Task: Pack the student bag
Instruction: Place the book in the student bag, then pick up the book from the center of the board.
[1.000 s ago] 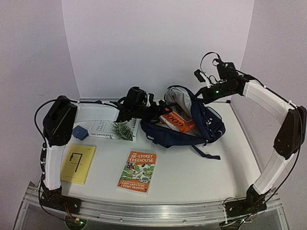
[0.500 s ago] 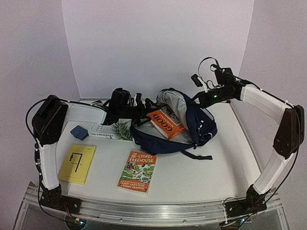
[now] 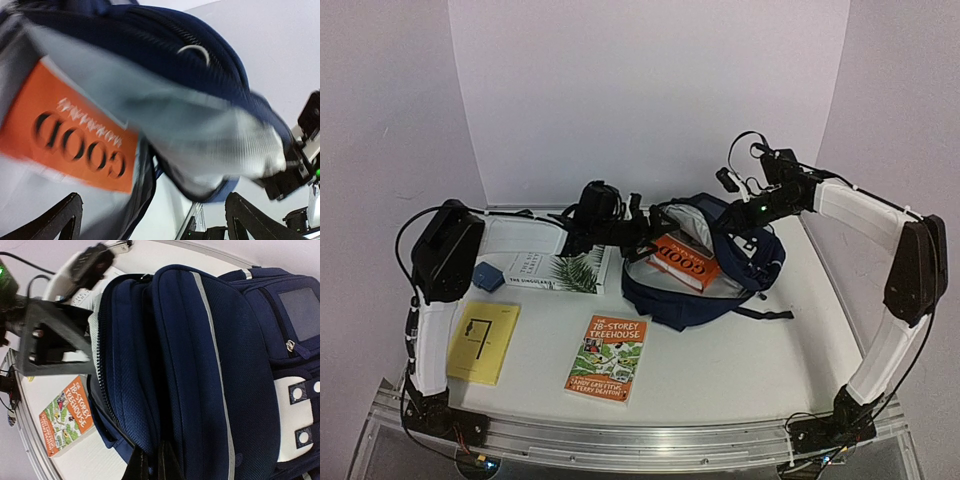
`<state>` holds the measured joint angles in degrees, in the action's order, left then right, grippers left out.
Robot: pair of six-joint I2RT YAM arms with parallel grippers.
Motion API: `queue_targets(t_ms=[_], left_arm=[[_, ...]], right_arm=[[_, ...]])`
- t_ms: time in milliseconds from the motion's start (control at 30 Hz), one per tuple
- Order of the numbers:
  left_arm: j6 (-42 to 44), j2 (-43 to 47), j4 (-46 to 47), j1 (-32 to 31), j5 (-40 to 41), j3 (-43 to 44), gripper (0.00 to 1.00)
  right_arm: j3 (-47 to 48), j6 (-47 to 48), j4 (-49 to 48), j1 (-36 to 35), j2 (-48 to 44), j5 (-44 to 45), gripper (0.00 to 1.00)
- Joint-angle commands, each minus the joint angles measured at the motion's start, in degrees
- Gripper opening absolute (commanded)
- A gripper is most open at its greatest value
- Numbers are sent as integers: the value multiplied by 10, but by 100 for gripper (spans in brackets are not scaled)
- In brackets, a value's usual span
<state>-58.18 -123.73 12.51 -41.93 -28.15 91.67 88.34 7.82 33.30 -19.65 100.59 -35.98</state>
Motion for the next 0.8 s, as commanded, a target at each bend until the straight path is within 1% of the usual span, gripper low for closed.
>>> queue_targets(t_ms=[0, 100, 133, 167, 233, 267, 300, 367, 400, 433, 500, 567, 667, 767], left_arm=[[35, 118, -47, 32, 45, -93, 100], [36, 177, -59, 70, 49, -169, 100], [33, 196, -64, 91, 49, -192, 100], [32, 208, -67, 113, 49, -209, 100], [40, 234, -84, 151, 48, -238, 100], [53, 242, -105, 172, 48, -244, 100], [64, 250, -119, 191, 49, -250, 100], [79, 265, -144, 222, 48, -267, 100], [85, 272, -153, 241, 45, -276, 100], [90, 279, -155, 263, 39, -285, 100], [104, 291, -165, 301, 33, -299, 100], [123, 300, -178, 329, 39, -305, 100], [149, 300, -208, 362, 49, -302, 100], [160, 295, -209, 390, 45, -308, 100]], right_arm=[[-9, 24, -5, 44, -31, 66, 0], [-8, 44, 10, 58, -35, 71, 0], [-5, 54, 22, 58, -33, 63, 0], [-1, 57, 33, 58, -28, 45, 6], [8, 60, 64, 54, -13, 22, 30], [11, 64, 75, 50, -5, 18, 40], [11, 66, 83, 44, 0, 16, 45], [7, 66, 85, 34, 2, 19, 61], [8, 62, 85, 29, 1, 17, 66], [10, 56, 84, 22, 1, 15, 70], [18, 44, 81, 4, 4, 13, 75], [30, 29, 73, -17, 11, 17, 77], [49, -10, 44, -45, 30, 19, 78], [74, -53, 14, -70, 63, 6, 78]])
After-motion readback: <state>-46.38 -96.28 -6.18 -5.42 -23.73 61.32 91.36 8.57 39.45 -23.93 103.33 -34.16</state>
